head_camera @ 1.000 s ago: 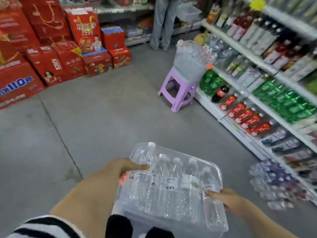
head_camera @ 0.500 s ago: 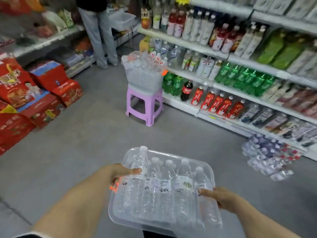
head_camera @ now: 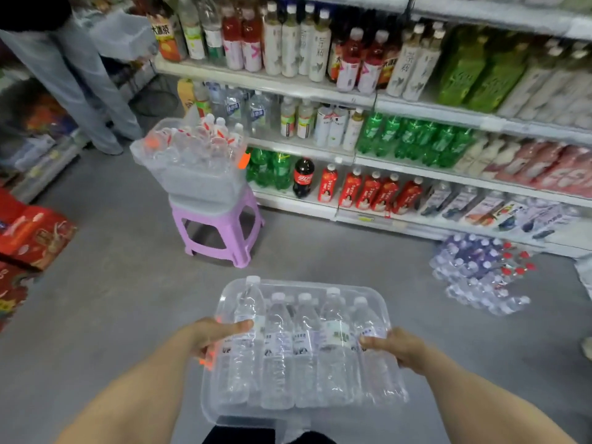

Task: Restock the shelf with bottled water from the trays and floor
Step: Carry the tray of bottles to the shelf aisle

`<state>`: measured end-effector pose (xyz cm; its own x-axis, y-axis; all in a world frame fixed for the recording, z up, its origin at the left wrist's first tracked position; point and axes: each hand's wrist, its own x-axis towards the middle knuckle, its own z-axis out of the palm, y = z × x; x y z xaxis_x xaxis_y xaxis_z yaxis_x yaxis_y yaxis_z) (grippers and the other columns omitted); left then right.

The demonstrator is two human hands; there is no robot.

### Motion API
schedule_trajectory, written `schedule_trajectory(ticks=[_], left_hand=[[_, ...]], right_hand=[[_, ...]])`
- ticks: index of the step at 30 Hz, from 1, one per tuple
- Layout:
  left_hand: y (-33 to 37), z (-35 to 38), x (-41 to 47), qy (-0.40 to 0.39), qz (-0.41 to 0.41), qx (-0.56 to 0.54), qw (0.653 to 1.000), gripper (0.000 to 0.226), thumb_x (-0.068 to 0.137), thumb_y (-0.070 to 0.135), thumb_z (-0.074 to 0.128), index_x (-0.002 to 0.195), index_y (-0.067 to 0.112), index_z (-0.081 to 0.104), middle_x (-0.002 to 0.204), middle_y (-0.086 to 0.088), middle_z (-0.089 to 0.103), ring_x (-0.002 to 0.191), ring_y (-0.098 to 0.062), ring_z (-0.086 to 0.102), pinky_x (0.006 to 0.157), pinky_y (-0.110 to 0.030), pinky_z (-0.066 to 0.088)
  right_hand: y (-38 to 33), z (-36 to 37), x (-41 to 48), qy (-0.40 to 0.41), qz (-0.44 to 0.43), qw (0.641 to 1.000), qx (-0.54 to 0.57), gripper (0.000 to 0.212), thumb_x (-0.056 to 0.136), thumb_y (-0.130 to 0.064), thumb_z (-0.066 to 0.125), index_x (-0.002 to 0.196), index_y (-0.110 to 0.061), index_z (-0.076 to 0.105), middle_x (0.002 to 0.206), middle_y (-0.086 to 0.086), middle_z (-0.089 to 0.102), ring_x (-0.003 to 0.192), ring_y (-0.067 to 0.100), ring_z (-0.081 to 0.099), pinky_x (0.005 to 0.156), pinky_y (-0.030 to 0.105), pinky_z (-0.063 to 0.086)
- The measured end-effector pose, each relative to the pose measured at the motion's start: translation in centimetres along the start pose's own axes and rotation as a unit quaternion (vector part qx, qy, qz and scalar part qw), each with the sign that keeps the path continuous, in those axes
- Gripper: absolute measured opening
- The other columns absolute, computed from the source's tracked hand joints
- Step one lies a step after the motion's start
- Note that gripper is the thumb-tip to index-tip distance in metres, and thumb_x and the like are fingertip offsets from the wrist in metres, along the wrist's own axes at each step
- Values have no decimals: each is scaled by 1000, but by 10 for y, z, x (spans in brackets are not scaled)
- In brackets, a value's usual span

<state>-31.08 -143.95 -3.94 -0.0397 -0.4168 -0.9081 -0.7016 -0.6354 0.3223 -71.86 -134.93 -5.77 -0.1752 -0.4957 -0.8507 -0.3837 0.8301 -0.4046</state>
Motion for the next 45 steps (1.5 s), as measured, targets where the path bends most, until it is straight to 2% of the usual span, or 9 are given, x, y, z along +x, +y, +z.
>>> schedule_trajectory(ticks=[4, 9, 16, 22, 24, 27, 31, 39, 45], left_hand=[[78, -42, 49, -13, 21, 19, 1000, 131, 37, 81, 79, 133, -5, 52, 81, -13, 64, 64, -22, 65, 68, -34, 60], [171, -86, 104, -47, 35, 53, 997, 121, 49, 79, 75, 142, 7, 46, 122, -8, 61, 100, -22, 61, 77, -30, 51], [287, -126, 179, -9, 31, 110, 993, 139, 35, 91, 74, 140, 4, 45, 115, -9, 63, 85, -24, 63, 70, -32, 55], [357, -117, 251, 12, -3, 148, 989, 132, 26, 98, 64, 119, 4, 61, 77, -15, 66, 60, -21, 59, 59, -26, 45], [376, -111, 275, 12, -17, 136, 990, 116, 43, 88, 70, 118, 0, 60, 93, -18, 71, 75, -22, 70, 55, -25, 43], [397, -103, 312, 14, -30, 152, 988, 98, 37, 88, 66, 88, 5, 60, 60, -7, 56, 48, -14, 56, 59, -28, 43], [414, -90, 368, 26, -39, 142, 989, 71, 55, 81, 70, 63, 14, 46, 43, 3, 44, 41, -14, 43, 63, -29, 40], [422, -64, 512, 4, -34, 67, 997, 115, 36, 75, 79, 117, -3, 54, 102, -12, 62, 81, -25, 60, 70, -35, 48], [428, -39, 606, 5, -14, 131, 991, 107, 21, 94, 64, 79, 5, 58, 75, -11, 64, 75, -28, 65, 81, -40, 54]], right_hand=[[-53, -27, 37, 49, 10, 999, 18, 70, 64, -55, 91, 97, 4, 74, 47, -8, 36, 39, 10, 34, 43, 20, 26], [-107, -65, 82, 51, 9, 995, 79, 34, 73, -41, 90, 81, -13, 74, 58, -7, 60, 47, 5, 52, 44, 18, 36], [-151, -121, 165, 71, 15, 991, 114, 53, 67, -48, 92, 92, -4, 77, 79, 6, 74, 70, 20, 70, 52, 25, 50], [-165, -172, 253, 67, 21, 989, 129, 70, 51, -67, 91, 94, -13, 80, 91, 8, 78, 71, 17, 67, 47, 23, 44], [-173, -186, 278, 63, 17, 988, 139, 65, 51, -63, 93, 92, -13, 82, 76, 1, 75, 55, 8, 60, 43, 20, 37], [-187, -205, 308, 55, -4, 986, 154, 28, 76, -30, 89, 88, -5, 82, 56, -12, 66, 43, -4, 53, 44, 8, 35], [-183, -220, 372, 61, -7, 987, 147, 24, 70, -27, 93, 84, -11, 82, 72, -10, 76, 68, 1, 70, 66, 15, 51], [-162, -222, 505, 75, 19, 987, 139, 28, 63, -30, 97, 82, -16, 82, 80, -6, 79, 81, 7, 74, 77, 25, 52], [-136, -226, 605, 87, 31, 989, 114, 54, 45, -56, 94, 81, -18, 81, 76, -6, 78, 77, 7, 74, 71, 24, 51]])
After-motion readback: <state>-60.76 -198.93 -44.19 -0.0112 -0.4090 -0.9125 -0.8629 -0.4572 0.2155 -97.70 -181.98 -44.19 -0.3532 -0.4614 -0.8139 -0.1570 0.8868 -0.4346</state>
